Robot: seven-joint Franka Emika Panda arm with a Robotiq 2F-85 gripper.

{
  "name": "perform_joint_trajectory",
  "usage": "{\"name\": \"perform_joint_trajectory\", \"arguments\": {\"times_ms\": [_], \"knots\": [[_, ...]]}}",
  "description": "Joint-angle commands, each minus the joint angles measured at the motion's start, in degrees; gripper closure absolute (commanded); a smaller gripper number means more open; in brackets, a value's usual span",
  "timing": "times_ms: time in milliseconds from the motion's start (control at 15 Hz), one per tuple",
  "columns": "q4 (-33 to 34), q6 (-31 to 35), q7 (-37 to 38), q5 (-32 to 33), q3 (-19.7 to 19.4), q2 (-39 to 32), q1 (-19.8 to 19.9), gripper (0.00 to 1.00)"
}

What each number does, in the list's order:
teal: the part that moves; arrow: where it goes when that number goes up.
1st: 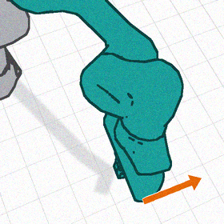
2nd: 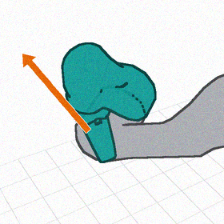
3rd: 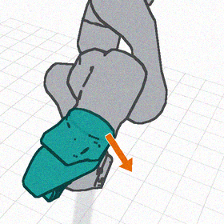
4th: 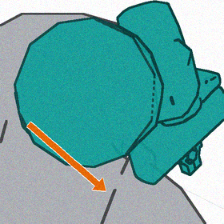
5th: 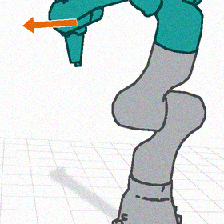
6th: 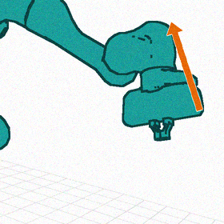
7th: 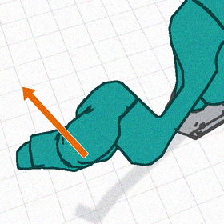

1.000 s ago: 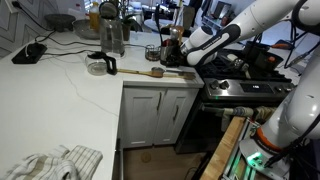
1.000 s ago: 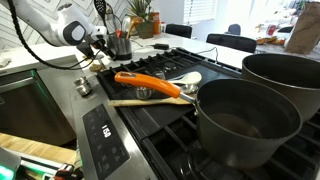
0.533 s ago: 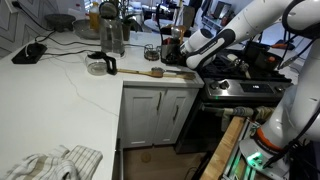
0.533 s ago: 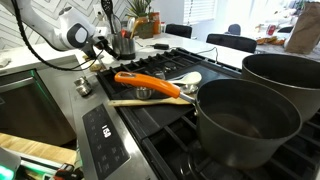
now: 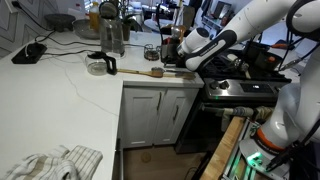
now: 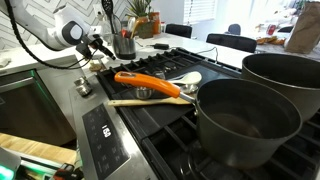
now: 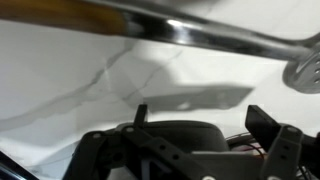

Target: Push the silver tin with utensils forward

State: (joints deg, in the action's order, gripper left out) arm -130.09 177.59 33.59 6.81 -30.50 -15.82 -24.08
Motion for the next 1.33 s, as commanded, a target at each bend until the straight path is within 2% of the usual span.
{"name": "perform_joint_trajectory", "arguments": {"times_ms": [0,200,333,467,533,600,800,1000,1267], "knots": [[-4.23,-8.83,3.47,8.21,-9.71,7.82,-9.84,0.0],[-5.03,-15.49,9.67,19.77,-15.28,14.34,-15.47,0.0],[-6.44,-23.13,10.96,25.09,-14.32,21.38,-16.3,0.0],[-8.08,-29.8,7.57,23.06,-11.52,27.09,-16.46,0.0],[-9.09,-31.66,4.59,19.71,-0.98,29.55,-7.24,0.0],[-10.23,-34.04,1.34,15.62,1.76,32.26,-6.03,0.0],[-13.18,-43.11,-7.98,1.96,15.66,40.21,4.21,0.0],[-12.52,-54.76,-15.56,-8.7,22.03,44.75,9.71,0.0],[-10.53,-68.09,-22.18,-14.35,25.04,48.07,15.32,0.0]]}}
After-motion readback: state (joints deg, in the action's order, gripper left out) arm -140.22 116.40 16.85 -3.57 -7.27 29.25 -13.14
